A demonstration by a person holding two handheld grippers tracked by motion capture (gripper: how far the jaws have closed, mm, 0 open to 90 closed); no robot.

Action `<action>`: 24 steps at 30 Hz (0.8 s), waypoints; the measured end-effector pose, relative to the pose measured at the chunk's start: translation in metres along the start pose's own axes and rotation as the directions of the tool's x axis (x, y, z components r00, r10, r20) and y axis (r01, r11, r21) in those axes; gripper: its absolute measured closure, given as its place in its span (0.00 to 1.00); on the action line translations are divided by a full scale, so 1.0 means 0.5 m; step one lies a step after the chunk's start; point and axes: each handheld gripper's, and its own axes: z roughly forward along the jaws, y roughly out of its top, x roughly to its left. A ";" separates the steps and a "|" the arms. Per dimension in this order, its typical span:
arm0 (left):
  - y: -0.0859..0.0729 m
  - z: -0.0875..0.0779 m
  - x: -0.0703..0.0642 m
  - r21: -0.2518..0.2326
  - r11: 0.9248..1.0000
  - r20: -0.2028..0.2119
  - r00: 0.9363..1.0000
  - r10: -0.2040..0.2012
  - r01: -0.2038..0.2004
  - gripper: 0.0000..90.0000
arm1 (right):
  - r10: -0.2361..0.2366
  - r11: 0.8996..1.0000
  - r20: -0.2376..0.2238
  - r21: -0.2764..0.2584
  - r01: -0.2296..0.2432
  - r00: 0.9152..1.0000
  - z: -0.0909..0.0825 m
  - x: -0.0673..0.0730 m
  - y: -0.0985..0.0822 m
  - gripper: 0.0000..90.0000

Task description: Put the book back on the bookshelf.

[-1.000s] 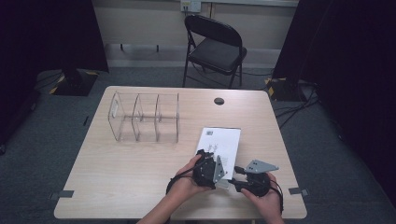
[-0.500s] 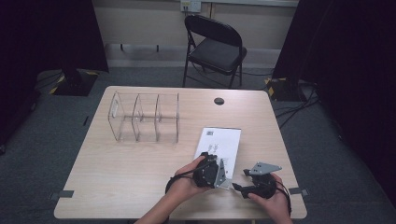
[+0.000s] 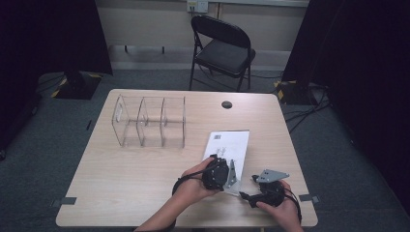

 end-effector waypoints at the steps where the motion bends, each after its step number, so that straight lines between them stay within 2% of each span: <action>1: 0.003 -0.002 0.003 0.008 1.000 0.000 1.000 0.002 -0.002 0.41 | -0.002 1.000 -0.001 -0.001 0.002 1.000 0.001 0.000 0.000 0.19; 4: 0.011 -0.006 0.010 0.019 1.000 0.006 1.000 -0.001 0.001 0.43 | -0.003 1.000 0.000 -0.001 0.003 1.000 0.001 0.000 0.001 0.19; 6: 0.019 -0.009 0.018 0.046 0.999 0.021 1.000 -0.007 0.007 0.43 | -0.002 1.000 0.001 -0.001 0.002 1.000 0.001 0.000 0.001 0.19; 13: 0.033 -0.013 0.028 0.091 0.996 0.038 0.999 -0.002 -0.001 0.44 | -0.005 1.000 -0.012 -0.001 0.005 1.000 0.001 -0.003 0.001 0.19; 18: 0.039 -0.018 0.038 0.101 0.995 0.043 0.999 -0.018 0.013 0.46 | 0.009 1.000 -0.030 -0.007 -0.010 1.000 -0.002 -0.009 -0.001 0.19; 19: 0.044 -0.022 0.046 0.094 0.995 0.043 0.999 -0.033 0.029 0.47 | 0.002 1.000 -0.035 -0.006 -0.002 0.999 -0.004 -0.013 -0.003 0.19; 22: 0.050 -0.026 0.055 0.099 0.995 0.042 0.998 -0.037 0.032 0.48 | -0.026 1.000 -0.031 0.002 0.026 0.999 -0.005 -0.009 -0.004 0.18; 24: 0.056 -0.028 0.060 0.110 0.993 0.046 0.998 -0.040 0.035 0.49 | -0.025 1.000 -0.025 -0.001 0.025 0.999 -0.002 -0.008 -0.003 0.18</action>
